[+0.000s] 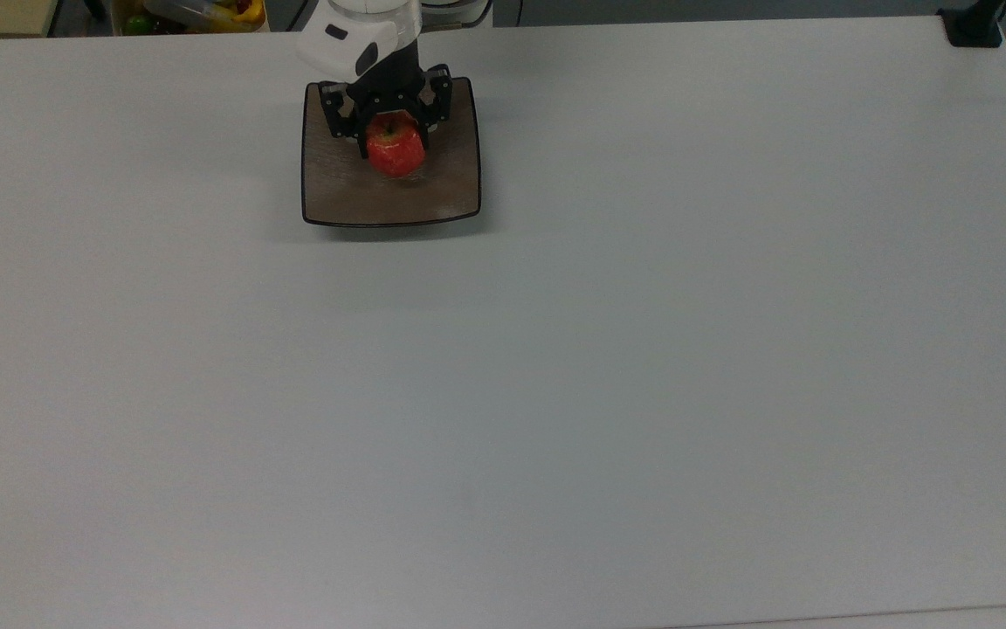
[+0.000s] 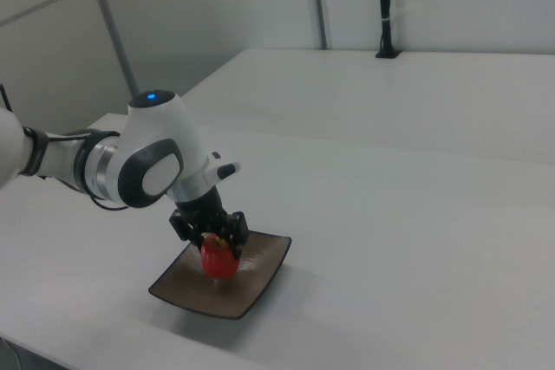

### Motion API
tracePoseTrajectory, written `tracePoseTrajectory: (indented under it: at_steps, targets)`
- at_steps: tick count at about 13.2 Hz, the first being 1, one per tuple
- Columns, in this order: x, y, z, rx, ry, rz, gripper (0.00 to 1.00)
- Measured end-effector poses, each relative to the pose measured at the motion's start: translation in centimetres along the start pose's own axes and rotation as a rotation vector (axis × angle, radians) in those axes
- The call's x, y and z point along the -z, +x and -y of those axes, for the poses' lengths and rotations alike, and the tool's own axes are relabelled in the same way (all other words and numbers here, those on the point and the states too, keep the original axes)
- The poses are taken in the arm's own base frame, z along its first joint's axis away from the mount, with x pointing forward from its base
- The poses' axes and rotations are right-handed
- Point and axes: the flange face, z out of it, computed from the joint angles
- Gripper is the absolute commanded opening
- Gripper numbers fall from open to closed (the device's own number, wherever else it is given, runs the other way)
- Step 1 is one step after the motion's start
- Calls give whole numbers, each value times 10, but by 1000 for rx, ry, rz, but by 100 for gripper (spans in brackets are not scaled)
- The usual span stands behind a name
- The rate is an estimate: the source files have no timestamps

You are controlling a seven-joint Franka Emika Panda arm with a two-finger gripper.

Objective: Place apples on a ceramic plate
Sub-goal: 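Lower the apple onto the plate and open the gripper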

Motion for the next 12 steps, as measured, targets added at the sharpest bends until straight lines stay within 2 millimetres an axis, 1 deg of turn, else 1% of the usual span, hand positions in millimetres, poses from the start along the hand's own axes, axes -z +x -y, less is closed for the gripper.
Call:
tracePoseTrajectory:
  at_steps: [1,2,3,4,5,10,11,12]
  targets:
    - [-8,-2,2,2,-3,-15,11]
    - [-16,-4,3,4,-7,-29,18]
    - [-20,-5,4,6,-10,-40,34]
    - [-20,-5,4,8,-11,-42,81]
    - [-20,-5,4,9,-11,-42,100]
    - [-29,-7,5,11,-6,-24,100]
    - [-27,-6,5,11,-6,-25,100]
    - [-20,-2,3,11,-5,-17,100]
